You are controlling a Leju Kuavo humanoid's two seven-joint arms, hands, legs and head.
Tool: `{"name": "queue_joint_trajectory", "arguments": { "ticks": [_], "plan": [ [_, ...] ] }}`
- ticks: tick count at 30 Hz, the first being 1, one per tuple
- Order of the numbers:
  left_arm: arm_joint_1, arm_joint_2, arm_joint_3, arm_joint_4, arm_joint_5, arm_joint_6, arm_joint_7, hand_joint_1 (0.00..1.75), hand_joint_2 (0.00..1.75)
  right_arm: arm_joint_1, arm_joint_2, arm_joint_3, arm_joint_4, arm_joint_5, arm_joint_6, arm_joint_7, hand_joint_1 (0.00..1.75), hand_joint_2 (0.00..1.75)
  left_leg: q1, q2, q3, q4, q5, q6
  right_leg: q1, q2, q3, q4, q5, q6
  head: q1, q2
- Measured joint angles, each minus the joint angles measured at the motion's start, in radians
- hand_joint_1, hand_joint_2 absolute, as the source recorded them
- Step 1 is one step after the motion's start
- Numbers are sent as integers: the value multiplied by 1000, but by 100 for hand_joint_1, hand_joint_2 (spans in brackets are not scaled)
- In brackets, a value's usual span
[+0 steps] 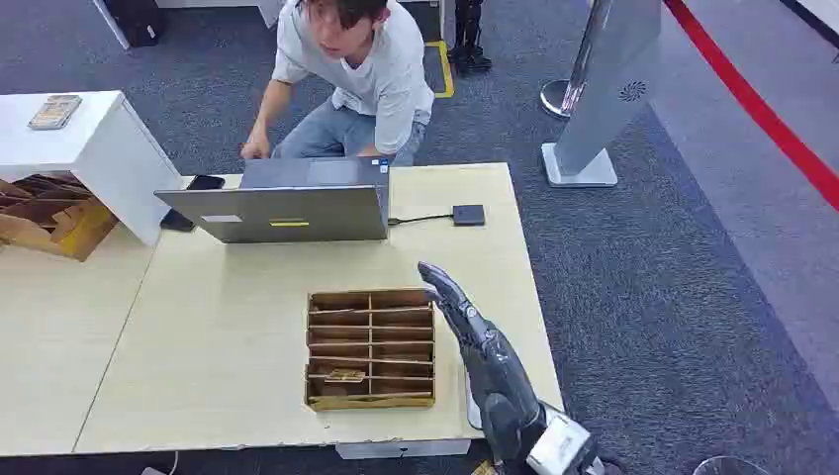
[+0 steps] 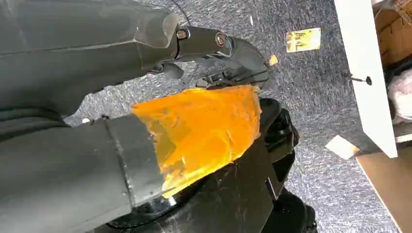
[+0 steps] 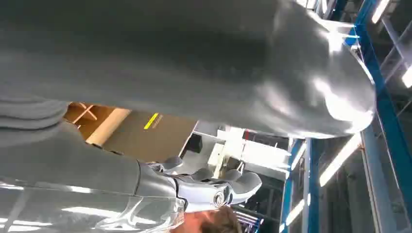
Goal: Pass the card to the sensor for recognition and then transmit it.
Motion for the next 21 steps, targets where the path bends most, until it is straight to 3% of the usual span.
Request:
{"name": "queue_joint_trajectory", "arguments": {
  "ticks": [21],
  "plan": [
    [0, 2, 0, 0, -1, -2, -2, 0, 0, 0, 0, 0, -1, 0, 0, 0, 0, 0, 0, 0, 0, 0, 0, 0, 0, 0, 0, 0, 0, 0, 0, 0]
  ]
}}
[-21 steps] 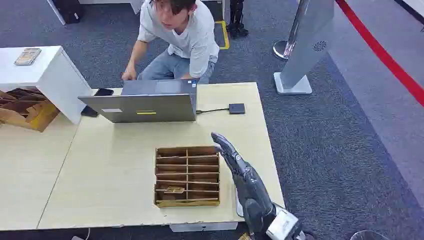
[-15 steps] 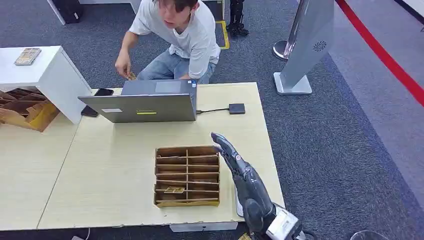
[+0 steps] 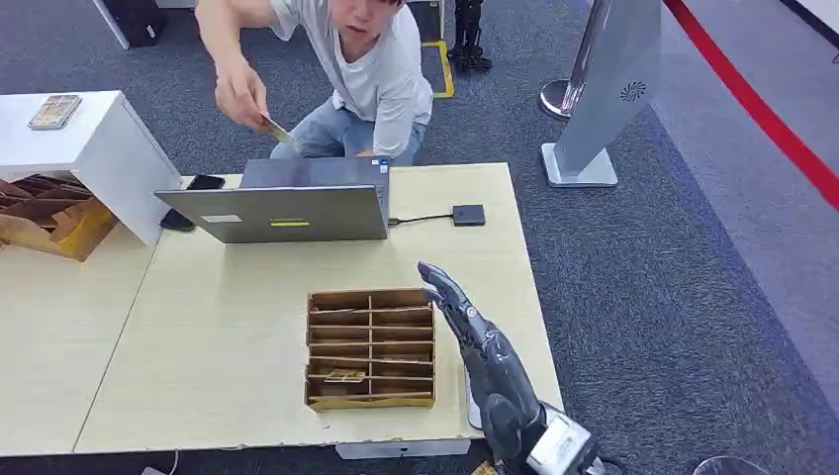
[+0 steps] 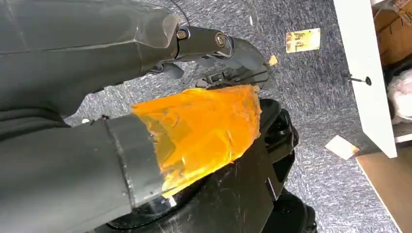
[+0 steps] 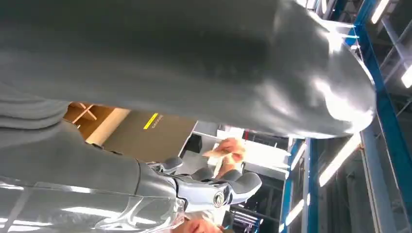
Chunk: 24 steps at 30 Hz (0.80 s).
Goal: Pass the card to the sensor for recognition and then transmit it.
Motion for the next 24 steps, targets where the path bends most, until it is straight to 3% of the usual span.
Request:
{"name": "queue_joint_trajectory", "arguments": {
  "ticks": [17, 18, 24],
  "plan": [
    [0, 0, 0, 0, -3, 0, -2, 0, 0, 0, -1, 0, -1, 2, 1, 0, 0, 0, 0, 0, 0, 0, 0, 0, 0, 0, 0, 0, 0, 0, 0, 0],
    [0, 0, 0, 0, -5, 0, -3, 0, 0, 0, -1, 0, -1, 5, 1, 0, 0, 175, 0, 0, 0, 0, 0, 0, 0, 0, 0, 0, 0, 0, 0, 0],
    [1, 0, -2, 0, -16, 3, -9, 0, 0, 1, -6, 0, -1, 78, -28, 7, 0, 175, 0, 0, 0, 0, 0, 0, 0, 0, 0, 0, 0, 0, 0, 0]
  ]
}}
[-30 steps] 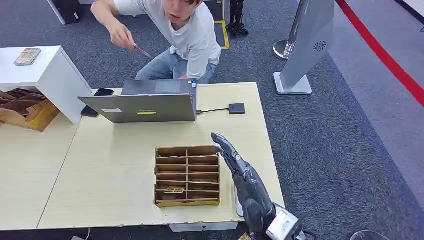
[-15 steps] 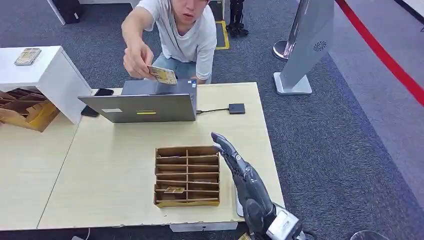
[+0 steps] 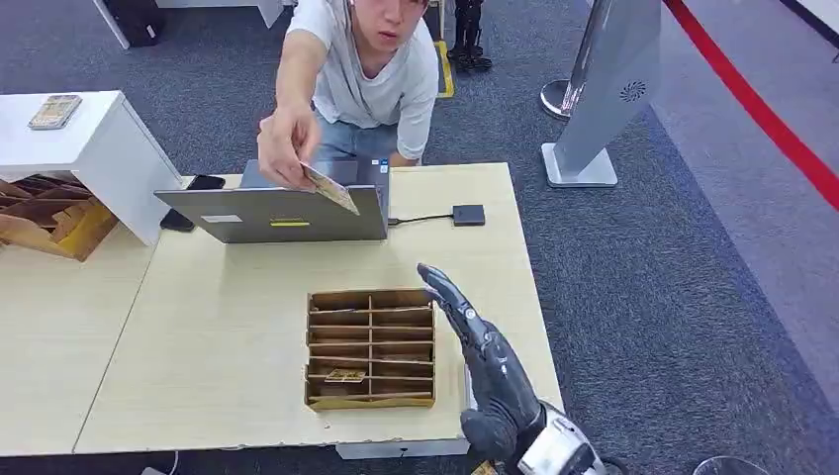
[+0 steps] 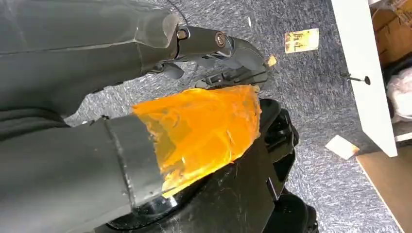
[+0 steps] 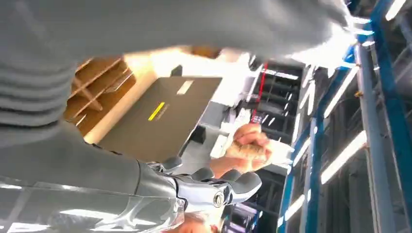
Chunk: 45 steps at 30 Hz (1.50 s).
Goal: Pass the card to the sensor for recognition and then transmit it.
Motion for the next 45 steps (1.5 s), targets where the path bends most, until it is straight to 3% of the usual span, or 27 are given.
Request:
{"name": "queue_joint_trajectory", "arguments": {
  "ticks": [7, 21, 28, 35, 45],
  "plan": [
    [1, 0, -6, 0, -12, 0, 0, 0, 0, -3, -7, 1, 1, 160, -95, 33, 0, 175, 0, 0, 0, 0, 0, 0, 0, 0, 0, 0, 0, 0, 0, 0],
    [-1, 2, -31, 0, -45, -21, 10, 0, 0, -139, -16, 35, 92, 576, -331, 181, 0, 175, 0, 0, 0, 0, 1, 0, 0, 0, 0, 0, 1, 0, 0, 0],
    [-4, 2, -41, 0, -56, -30, 19, 0, 0, -192, -16, 52, 140, 735, -387, 248, 0, 175, 0, 0, 0, 0, 1, 0, 0, 0, 0, 0, 1, 0, 0, 0],
    [-4, 2, -50, 0, -56, -30, 19, 0, 0, -206, -16, 59, 164, 758, -392, 261, 0, 175, 0, 0, 0, 0, 1, 0, 0, 0, 0, 0, 1, 0, 0, 0],
    [-7, 1, -56, 0, -65, -33, 28, 0, 0, -221, -16, 59, 196, 1011, -453, 369, 0, 175, 0, 0, 0, 0, 1, 0, 0, 0, 0, 0, 1, 0, 0, 0]
  ]
}}
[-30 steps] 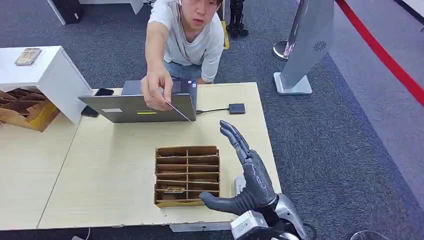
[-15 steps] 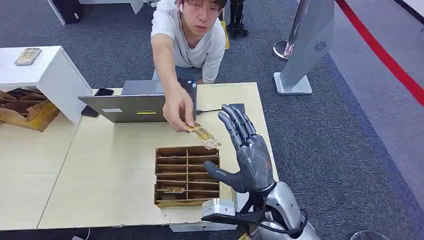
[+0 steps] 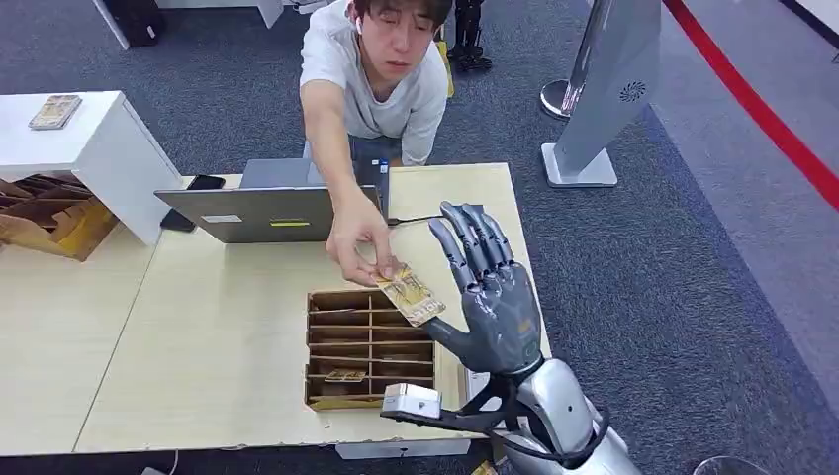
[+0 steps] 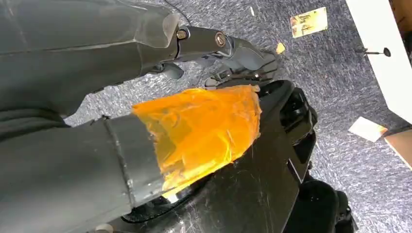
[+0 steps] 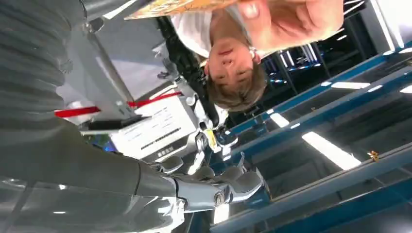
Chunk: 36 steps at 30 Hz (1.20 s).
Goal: Pass the card to the sensor for recognition and then transmit it.
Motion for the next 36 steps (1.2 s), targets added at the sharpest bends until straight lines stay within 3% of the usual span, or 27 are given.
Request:
{"name": "queue_joint_trajectory", "arguments": {
  "ticks": [3, 4, 5, 6, 27, 36],
  "plan": [
    [0, 0, 0, 0, -1, 0, 1, 0, 0, 2, 0, -1, 8, 22, -8, 9, 0, 175, 0, 0, 0, 0, 0, 0, 0, 0, 0, 0, 0, 0, 0, 0],
    [0, 0, 0, 0, -2, 0, 1, 0, 0, 3, 0, -1, 10, 25, -8, 12, 14, 175, 0, 0, 0, 0, 0, 0, 0, 0, 0, 0, 0, 0, 0, 0],
    [0, 0, 0, 0, -2, 0, 1, 0, 0, 5, 0, -1, 11, 27, -8, 13, 140, 175, 0, 0, 0, 0, 0, 0, 0, 0, 0, 0, 0, 0, 0, 0],
    [0, 0, 0, 0, -2, 0, 1, 0, 0, 6, 0, -1, 12, 30, -8, 15, 173, 175, 0, 0, 0, 0, 0, 0, 0, 0, 0, 0, 0, 0, 0, 0],
    [0, 0, -2, 0, -10, -1, 1, 0, 0, 23, 0, -3, 13, 19, -5, 18, 175, 175, 0, 0, 0, 0, 0, 0, 0, 0, 0, 0, 0, 0, 0, 0],
    [1, 0, -2, 0, -11, -1, 1, 0, 0, 39, 0, -3, 11, -73, 18, -16, 175, 175, 0, 0, 0, 0, 0, 0, 0, 0, 0, 0, 0, 0, 0, 0]
  ]
}}
